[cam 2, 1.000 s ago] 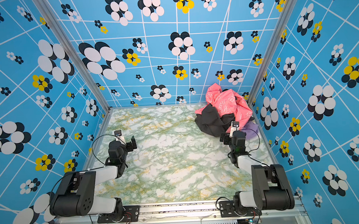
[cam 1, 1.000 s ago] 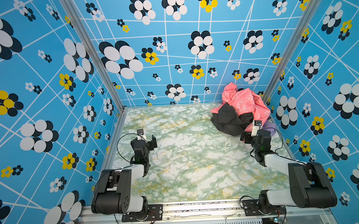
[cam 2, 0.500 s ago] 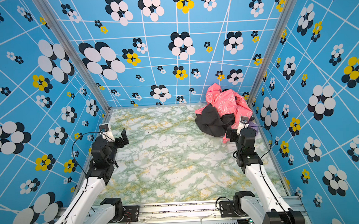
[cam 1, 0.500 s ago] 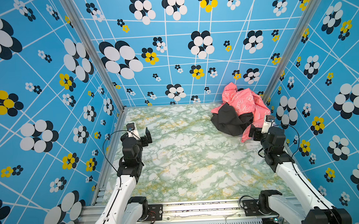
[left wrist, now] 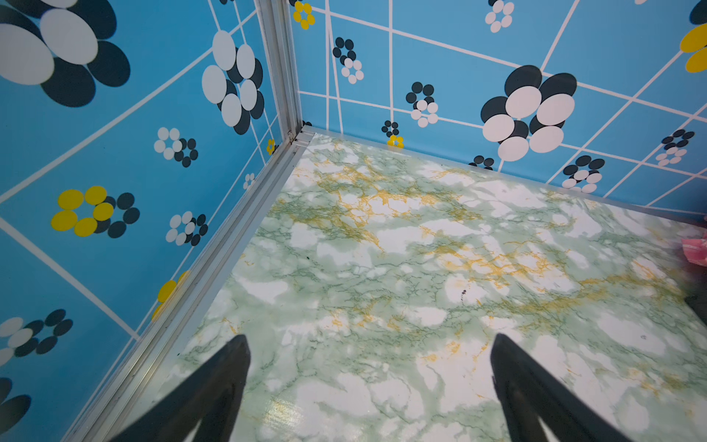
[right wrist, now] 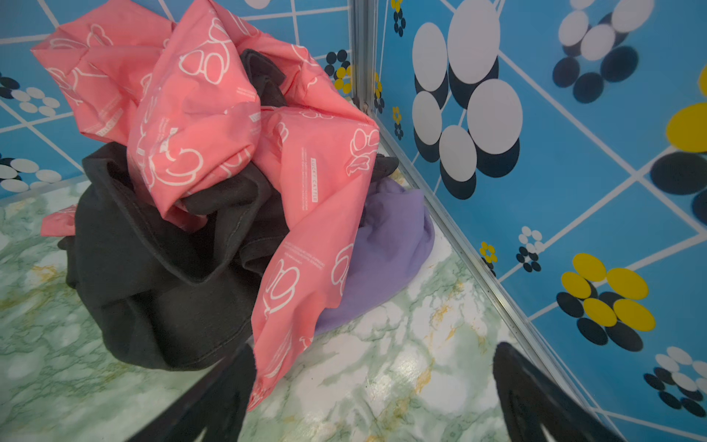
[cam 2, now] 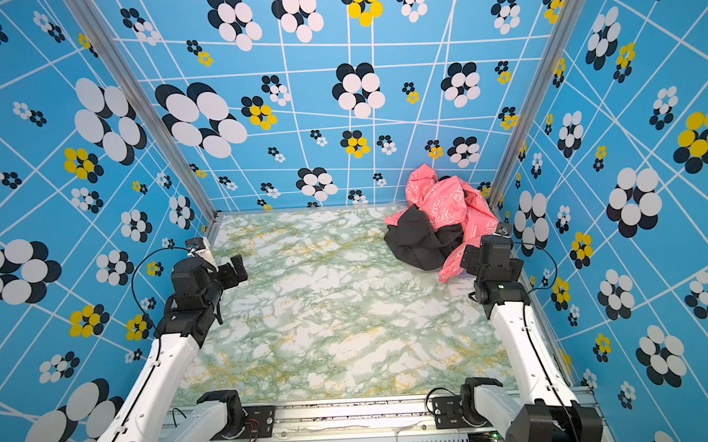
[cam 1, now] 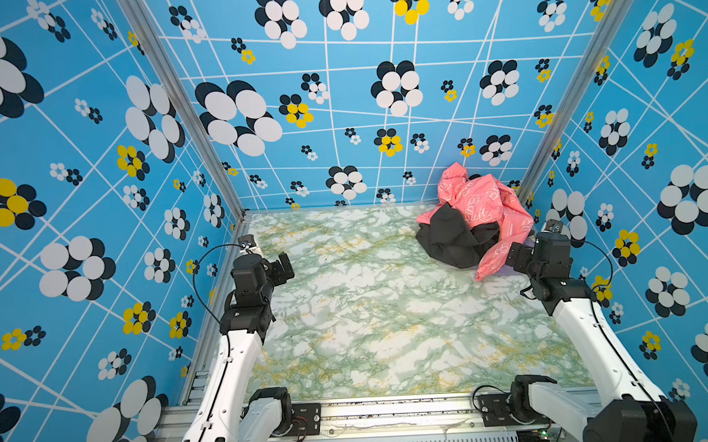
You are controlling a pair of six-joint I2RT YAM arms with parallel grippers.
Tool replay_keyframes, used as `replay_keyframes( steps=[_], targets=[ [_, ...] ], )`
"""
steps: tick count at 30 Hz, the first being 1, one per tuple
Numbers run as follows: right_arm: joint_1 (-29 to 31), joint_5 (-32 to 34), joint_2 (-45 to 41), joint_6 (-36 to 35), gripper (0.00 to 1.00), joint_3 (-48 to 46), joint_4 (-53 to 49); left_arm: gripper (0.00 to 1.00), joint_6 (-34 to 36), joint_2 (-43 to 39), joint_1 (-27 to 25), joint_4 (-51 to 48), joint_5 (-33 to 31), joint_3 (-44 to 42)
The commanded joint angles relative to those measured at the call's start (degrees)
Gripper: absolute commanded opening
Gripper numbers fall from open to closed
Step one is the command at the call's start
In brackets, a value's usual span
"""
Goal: Pick out a specific cloth from the pile
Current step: 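Raise the right gripper and move it beside the clothes pile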
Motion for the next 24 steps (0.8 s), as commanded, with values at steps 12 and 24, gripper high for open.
replay_keyframes(
  steps=[12,24],
  targets=[
    [-10.1,-15.9,4.6,13.7,0.99,-2.2,-1.4,0.99,-2.0,0.4,0.6,-4.8,3.8,2.6],
    [-22.5,-34.9,11.7,29.1,0.89,-7.8,10.3,0.99,-1.4,-0.4,0.7,-2.7,11.6,2.4]
  ],
)
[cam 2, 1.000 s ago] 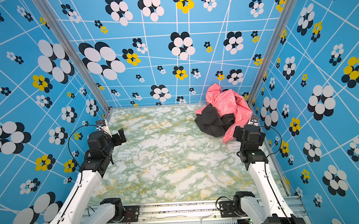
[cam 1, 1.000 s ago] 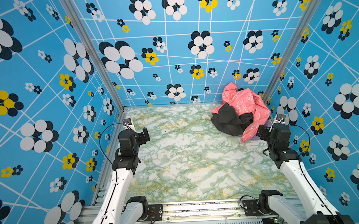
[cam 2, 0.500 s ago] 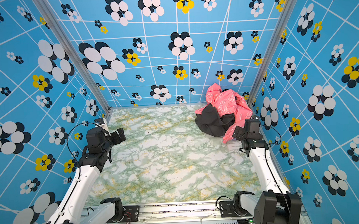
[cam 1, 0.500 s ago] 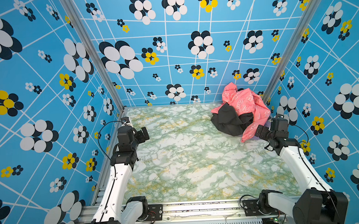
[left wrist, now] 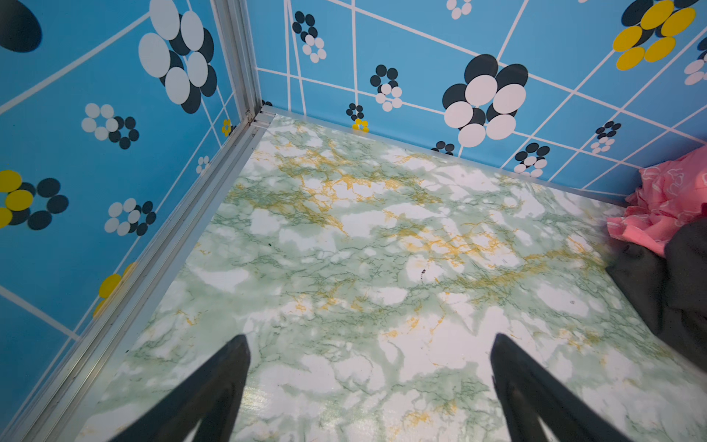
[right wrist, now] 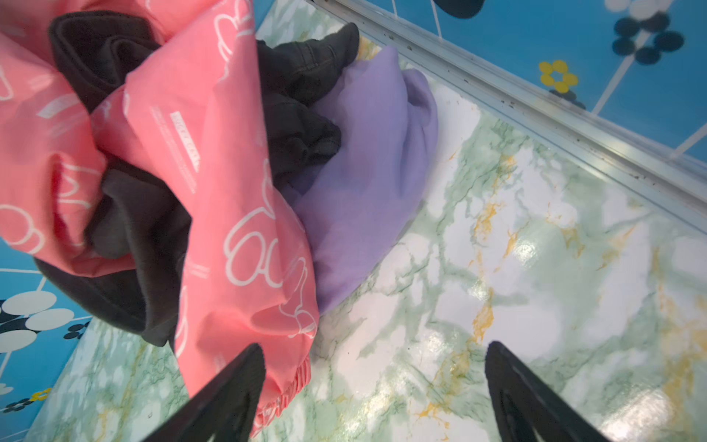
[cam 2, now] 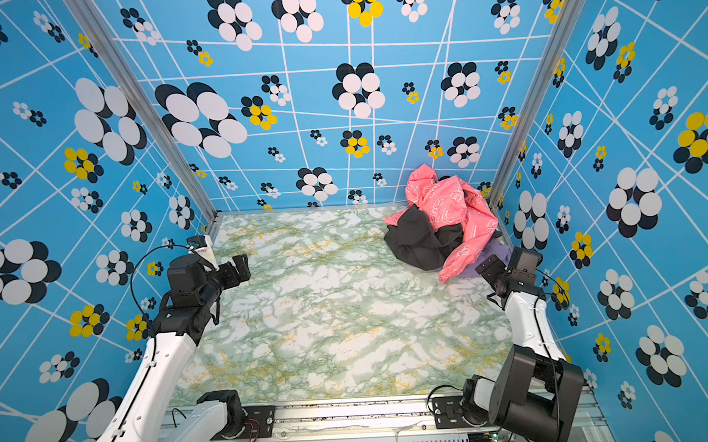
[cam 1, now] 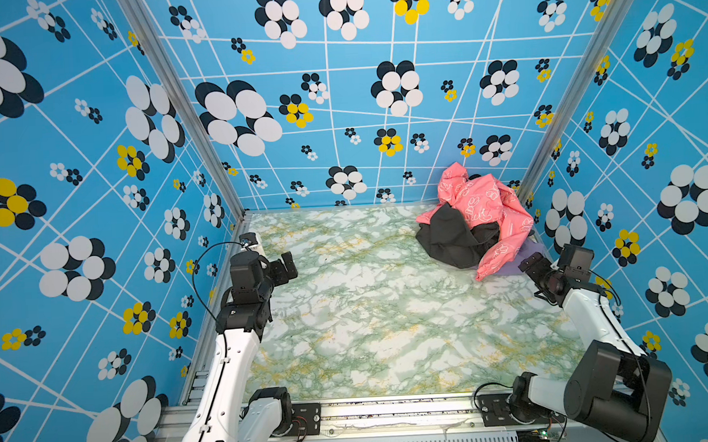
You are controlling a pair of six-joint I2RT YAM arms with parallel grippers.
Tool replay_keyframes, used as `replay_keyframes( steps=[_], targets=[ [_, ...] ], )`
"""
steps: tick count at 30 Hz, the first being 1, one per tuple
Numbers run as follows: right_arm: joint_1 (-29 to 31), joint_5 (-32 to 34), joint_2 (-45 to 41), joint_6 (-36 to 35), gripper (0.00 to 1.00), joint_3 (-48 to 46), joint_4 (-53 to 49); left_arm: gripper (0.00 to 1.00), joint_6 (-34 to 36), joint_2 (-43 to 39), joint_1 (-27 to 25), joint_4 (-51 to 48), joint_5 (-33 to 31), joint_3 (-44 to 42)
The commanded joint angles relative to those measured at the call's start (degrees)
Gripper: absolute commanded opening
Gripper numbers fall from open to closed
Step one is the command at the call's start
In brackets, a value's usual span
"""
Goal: Pick out a specific cloth from the pile
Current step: 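Raise the right gripper and move it beside the clothes pile, then lower the right gripper and pinch the lavender shirt at the pile's side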
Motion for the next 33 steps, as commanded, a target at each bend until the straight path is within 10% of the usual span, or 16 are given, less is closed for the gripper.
replay_keyframes(
  steps=[1,12,33],
  targets=[
    [-2.8,-7.5,1.6,7.4,0.87,-2.5,6.6,0.99,0.6,-0.2,0.4,1.7,4.0,-0.2],
    [-3.9,-18.8,13.5,14.2,0.80,-2.6,16.5,0.99,-1.2,1.7,0.4,2.5,7.8,-0.2],
    [-4.0,-18.5,23.8,23.2,0.58,-6.0,30.7,0.99,0.1,3.6,0.4,2.1,9.1,0.3]
  ],
)
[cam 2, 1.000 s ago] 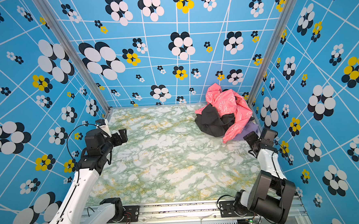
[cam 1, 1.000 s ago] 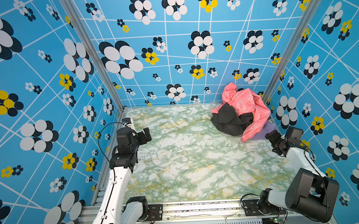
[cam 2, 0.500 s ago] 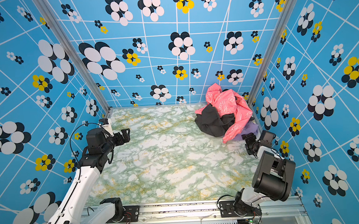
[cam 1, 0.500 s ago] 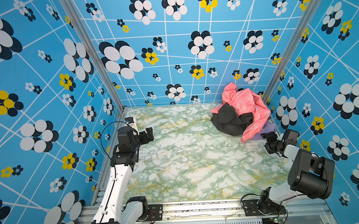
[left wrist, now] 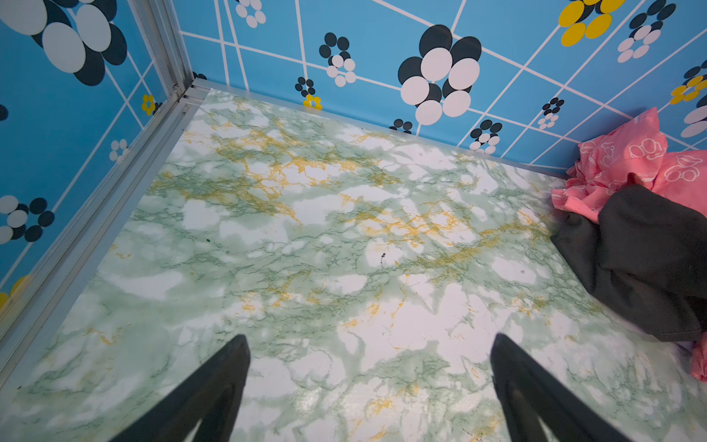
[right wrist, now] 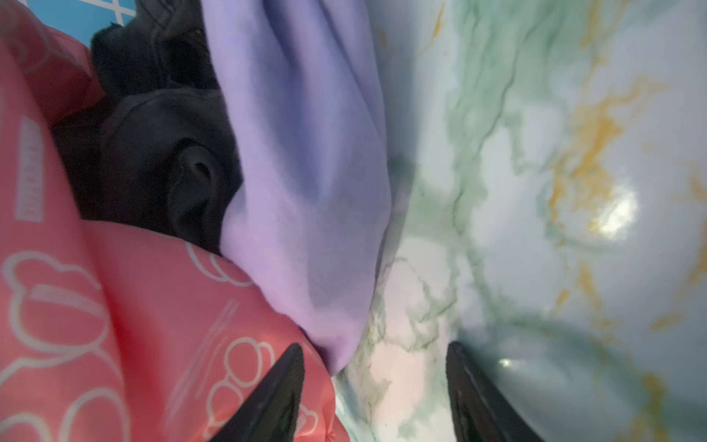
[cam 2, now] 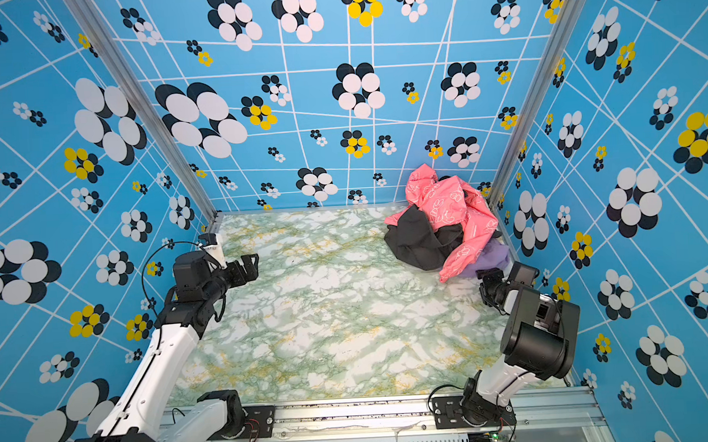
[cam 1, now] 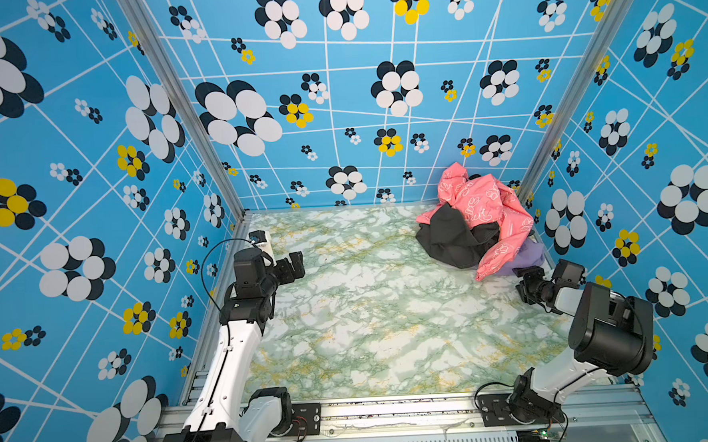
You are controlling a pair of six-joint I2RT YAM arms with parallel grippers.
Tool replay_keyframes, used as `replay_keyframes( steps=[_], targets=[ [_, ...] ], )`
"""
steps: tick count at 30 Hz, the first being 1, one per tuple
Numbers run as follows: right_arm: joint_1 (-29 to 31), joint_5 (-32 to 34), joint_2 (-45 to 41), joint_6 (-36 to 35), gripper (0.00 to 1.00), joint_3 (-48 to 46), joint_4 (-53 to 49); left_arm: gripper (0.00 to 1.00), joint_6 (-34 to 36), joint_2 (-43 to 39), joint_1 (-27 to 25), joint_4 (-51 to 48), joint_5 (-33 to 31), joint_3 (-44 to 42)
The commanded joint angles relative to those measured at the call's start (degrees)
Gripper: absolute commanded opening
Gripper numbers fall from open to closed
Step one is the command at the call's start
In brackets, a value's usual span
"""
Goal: Pick out a specific cloth from the pile
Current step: 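Lower the right gripper and pinch the lavender shirt at the pile's side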
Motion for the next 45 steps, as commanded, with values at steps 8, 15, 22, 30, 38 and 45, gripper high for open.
replay_keyframes(
  steps=[8,15,22,30,38,45],
  targets=[
    [-0.2,-0.8,5.9,2.9,0.50,0.5,6.7,0.99,1.8,-1.3,0.5,-1.2,0.7,0.5],
    [-0.2,-0.7,9.0,3.5,0.43,2.3,7.6,0.99,1.9,-1.5,0.7,-1.6,0.6,0.8],
    [0.1,-0.7,11.9,5.2,0.33,3.4,9.8,0.99,1.3,-1.7,0.7,-1.7,0.6,0.6],
    [1.3,-0.5,11.6,8.2,0.10,4.0,12.9,0.99,0.6,-1.5,0.7,-0.6,0.5,0.1],
    [5.1,4.0,2.7,8.8,0.00,6.7,8.7,0.99,-1.0,-2.1,0.6,1.3,0.3,-1.2],
    [9.8,13.6,-6.0,11.1,0.00,9.4,3.2,0.99,-2.4,-2.6,0.7,3.0,0.0,-2.3]
  ],
)
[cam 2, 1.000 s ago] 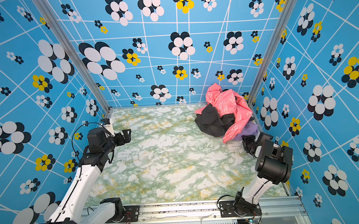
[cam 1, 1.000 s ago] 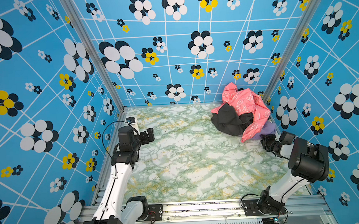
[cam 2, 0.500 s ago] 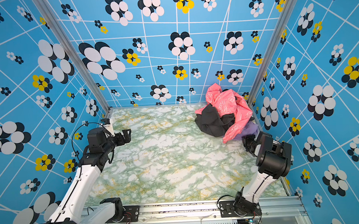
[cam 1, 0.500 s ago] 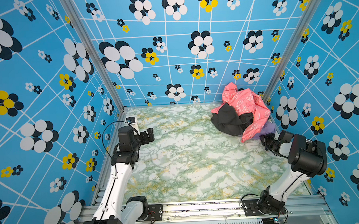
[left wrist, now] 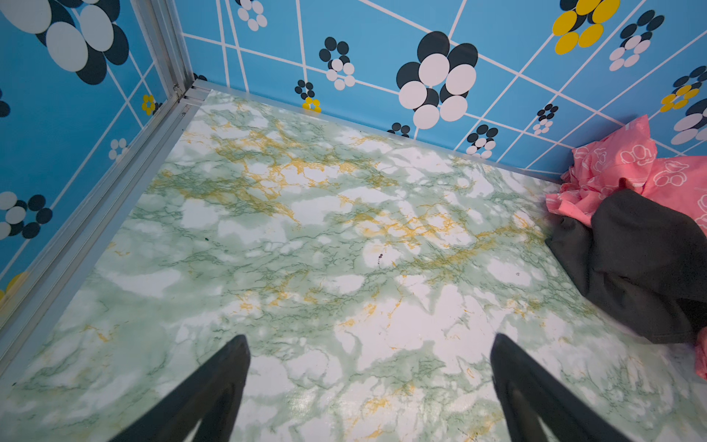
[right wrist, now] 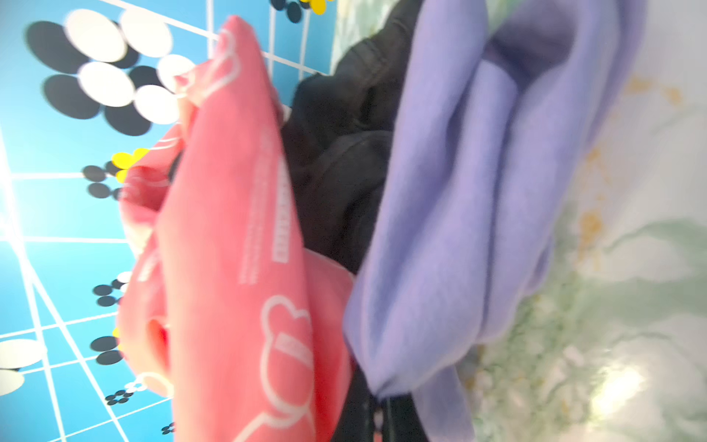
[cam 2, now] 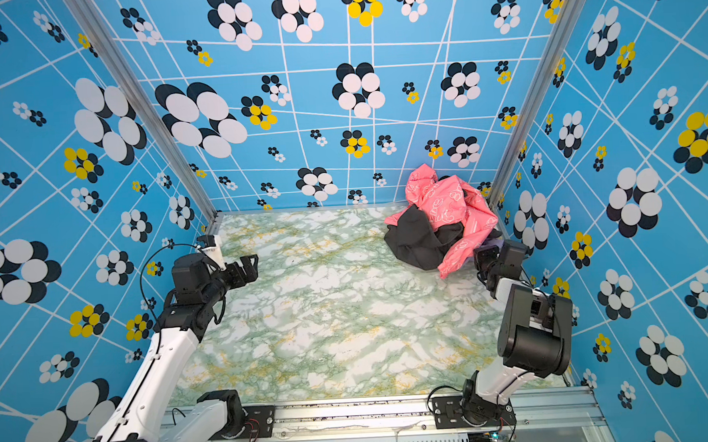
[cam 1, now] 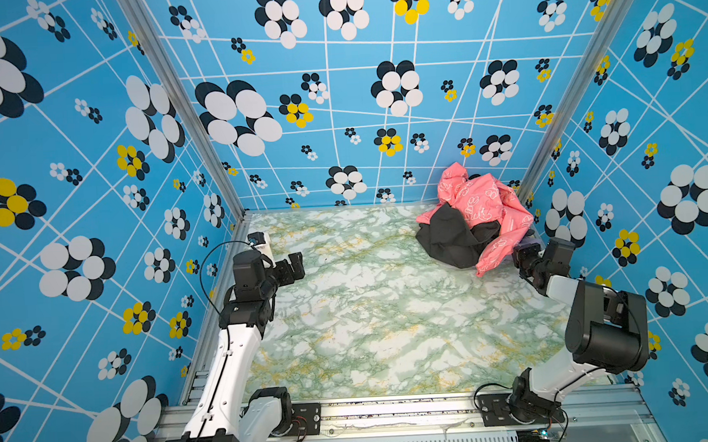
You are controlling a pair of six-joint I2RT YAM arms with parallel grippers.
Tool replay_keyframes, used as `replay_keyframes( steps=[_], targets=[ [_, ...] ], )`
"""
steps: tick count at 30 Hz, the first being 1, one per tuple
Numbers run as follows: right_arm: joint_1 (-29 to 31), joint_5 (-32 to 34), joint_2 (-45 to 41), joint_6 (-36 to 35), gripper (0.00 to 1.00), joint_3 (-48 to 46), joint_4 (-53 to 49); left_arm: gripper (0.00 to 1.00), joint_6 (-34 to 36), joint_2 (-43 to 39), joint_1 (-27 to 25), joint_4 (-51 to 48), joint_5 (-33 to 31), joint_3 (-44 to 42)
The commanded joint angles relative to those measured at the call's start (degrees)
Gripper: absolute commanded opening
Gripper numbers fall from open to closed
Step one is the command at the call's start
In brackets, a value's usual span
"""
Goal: Pick out a specific cloth from the pile
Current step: 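Lower the right gripper and pinch the lavender shirt at the pile's side, then lift the lavender shirt out of the pile with the right gripper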
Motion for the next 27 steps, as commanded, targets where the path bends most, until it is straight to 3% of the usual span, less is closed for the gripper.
replay_keyframes(
  steps=[1,10,27],
  targets=[
    [1.5,6.7,-4.0,1.4,0.00,2.9,-5.0,0.99,-1.3,-1.0,0.6,2.2,-0.1,-1.0],
    [4.1,14.0,-10.8,0.9,0.00,8.8,-14.5,0.99,-1.5,-1.6,0.6,2.6,-0.5,-1.5],
    [8.9,14.8,-12.6,-6.5,0.00,22.5,-20.9,0.99,-1.3,-2.1,0.6,2.6,-0.2,-1.2]
  ],
)
